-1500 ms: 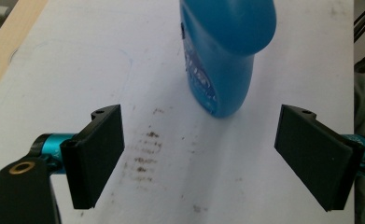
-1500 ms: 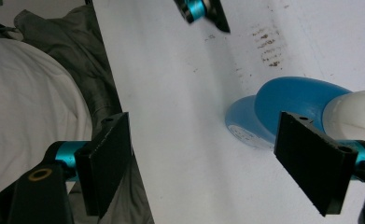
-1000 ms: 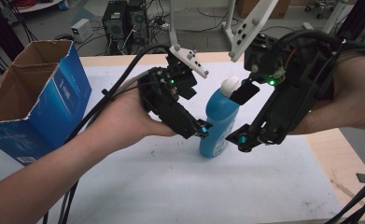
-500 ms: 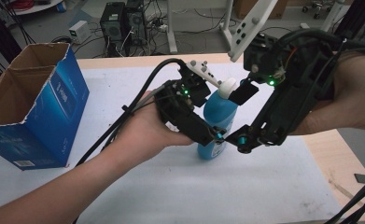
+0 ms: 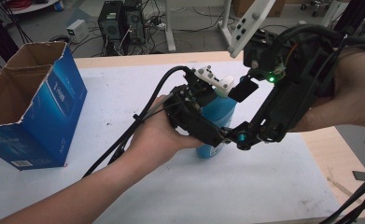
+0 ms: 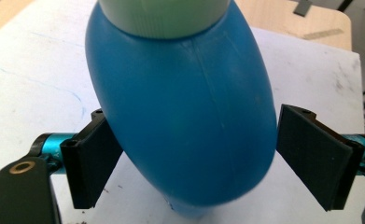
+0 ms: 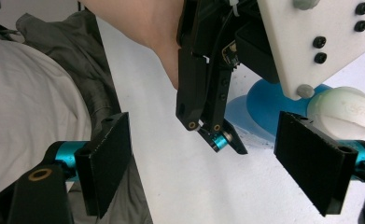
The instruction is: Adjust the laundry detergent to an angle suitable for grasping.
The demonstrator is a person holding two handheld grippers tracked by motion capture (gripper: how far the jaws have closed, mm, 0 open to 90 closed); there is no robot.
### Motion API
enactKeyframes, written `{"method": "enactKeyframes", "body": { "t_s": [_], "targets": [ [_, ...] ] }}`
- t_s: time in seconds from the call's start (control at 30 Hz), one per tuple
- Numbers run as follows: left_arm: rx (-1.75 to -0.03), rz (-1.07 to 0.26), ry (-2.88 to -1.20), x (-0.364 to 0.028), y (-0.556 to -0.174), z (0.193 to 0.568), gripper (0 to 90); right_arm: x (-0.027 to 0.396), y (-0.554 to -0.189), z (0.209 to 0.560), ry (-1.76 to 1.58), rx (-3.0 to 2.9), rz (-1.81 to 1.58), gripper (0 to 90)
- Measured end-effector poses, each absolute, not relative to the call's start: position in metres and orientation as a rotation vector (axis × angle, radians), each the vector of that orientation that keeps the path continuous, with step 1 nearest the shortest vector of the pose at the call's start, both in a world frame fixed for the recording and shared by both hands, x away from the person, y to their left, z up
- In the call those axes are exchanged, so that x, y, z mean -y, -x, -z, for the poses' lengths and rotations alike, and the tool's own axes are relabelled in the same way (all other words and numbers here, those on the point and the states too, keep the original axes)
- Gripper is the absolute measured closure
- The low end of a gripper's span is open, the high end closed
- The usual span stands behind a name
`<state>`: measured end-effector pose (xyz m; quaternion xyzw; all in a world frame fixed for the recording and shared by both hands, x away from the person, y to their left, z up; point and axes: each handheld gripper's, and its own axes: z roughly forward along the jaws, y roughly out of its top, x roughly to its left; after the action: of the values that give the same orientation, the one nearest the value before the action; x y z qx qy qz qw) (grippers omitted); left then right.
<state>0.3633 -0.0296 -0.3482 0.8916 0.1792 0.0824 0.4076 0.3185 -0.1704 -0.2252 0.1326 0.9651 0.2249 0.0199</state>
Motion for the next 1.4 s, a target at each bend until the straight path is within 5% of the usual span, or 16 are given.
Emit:
{"method": "enactKeyframes", "body": {
  "t_s": [1.4],
  "targets": [
    [-0.629, -0.284, -2.185, 0.037, -0.362, 0.359, 38.3, 0.171, -0.320, 0.230, -0.426, -3.000, -0.708, 18.5]
  ]
}}
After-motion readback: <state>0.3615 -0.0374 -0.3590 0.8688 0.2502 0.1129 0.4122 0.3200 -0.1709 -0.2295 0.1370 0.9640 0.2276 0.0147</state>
